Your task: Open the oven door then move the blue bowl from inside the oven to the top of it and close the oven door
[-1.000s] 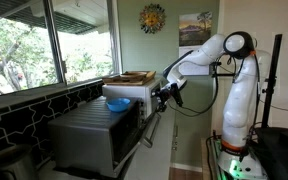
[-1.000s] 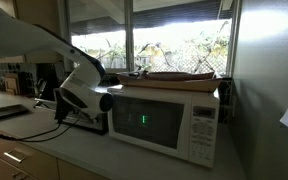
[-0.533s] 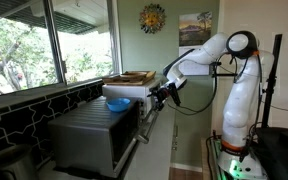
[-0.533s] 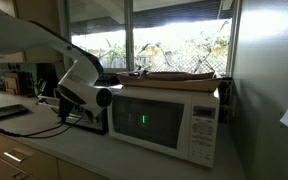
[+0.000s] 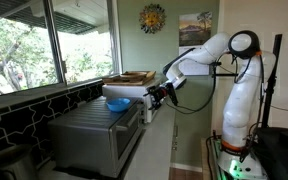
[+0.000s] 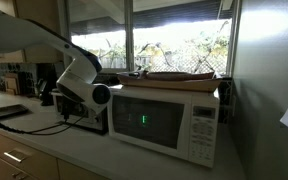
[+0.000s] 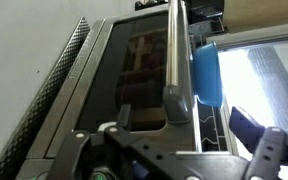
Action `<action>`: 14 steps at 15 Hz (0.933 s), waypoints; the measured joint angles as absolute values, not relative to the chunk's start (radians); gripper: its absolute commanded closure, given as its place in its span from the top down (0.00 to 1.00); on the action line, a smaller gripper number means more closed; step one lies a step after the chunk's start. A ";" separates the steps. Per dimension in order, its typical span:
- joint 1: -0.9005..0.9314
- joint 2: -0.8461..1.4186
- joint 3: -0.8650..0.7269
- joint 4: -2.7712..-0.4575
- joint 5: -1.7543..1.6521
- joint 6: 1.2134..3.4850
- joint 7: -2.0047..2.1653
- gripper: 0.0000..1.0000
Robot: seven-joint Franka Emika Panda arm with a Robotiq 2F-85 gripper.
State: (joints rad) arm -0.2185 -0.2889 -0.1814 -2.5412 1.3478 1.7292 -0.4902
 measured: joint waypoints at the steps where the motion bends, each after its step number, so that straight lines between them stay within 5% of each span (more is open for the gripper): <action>1: -0.219 -0.292 -0.179 -2.541 1.348 1.739 -0.489 1.00; 14: -0.252 -0.538 -0.153 -2.507 0.950 1.880 -0.282 1.00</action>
State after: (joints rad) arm -0.2525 -0.5377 -0.1533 -2.5069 0.9500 1.8801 -0.2822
